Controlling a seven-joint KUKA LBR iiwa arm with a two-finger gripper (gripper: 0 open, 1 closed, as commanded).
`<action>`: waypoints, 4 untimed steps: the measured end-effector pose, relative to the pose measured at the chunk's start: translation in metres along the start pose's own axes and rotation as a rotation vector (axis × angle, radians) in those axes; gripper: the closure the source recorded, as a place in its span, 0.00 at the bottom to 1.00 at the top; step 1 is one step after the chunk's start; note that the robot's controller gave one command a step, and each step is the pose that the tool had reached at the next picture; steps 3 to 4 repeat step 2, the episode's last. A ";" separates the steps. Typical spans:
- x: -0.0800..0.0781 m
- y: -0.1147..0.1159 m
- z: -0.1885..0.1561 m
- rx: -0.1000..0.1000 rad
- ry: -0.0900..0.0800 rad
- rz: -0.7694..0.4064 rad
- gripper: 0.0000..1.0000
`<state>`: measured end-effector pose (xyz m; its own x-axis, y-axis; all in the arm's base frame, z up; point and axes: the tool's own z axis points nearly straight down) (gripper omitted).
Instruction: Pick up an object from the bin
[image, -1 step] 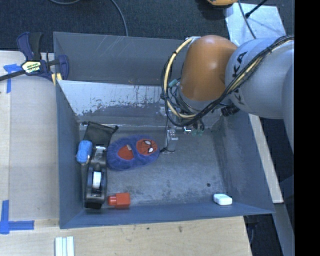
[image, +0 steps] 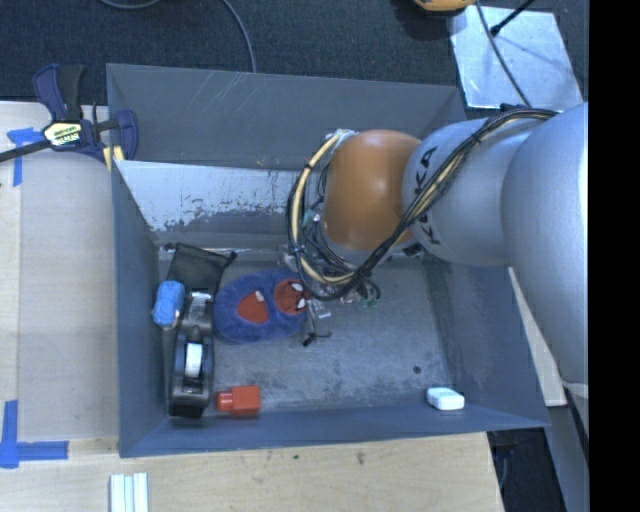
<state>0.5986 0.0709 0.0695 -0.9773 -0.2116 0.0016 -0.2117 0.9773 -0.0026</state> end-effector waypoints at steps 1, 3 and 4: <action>-0.002 0.000 -0.004 -0.001 -0.006 0.003 1.00; 0.046 0.021 -0.263 -0.001 -0.014 -0.055 1.00; 0.046 0.021 -0.263 -0.001 -0.014 -0.055 1.00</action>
Offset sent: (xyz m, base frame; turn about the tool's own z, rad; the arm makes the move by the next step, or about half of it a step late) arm 0.0000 0.0000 0.0000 0.0000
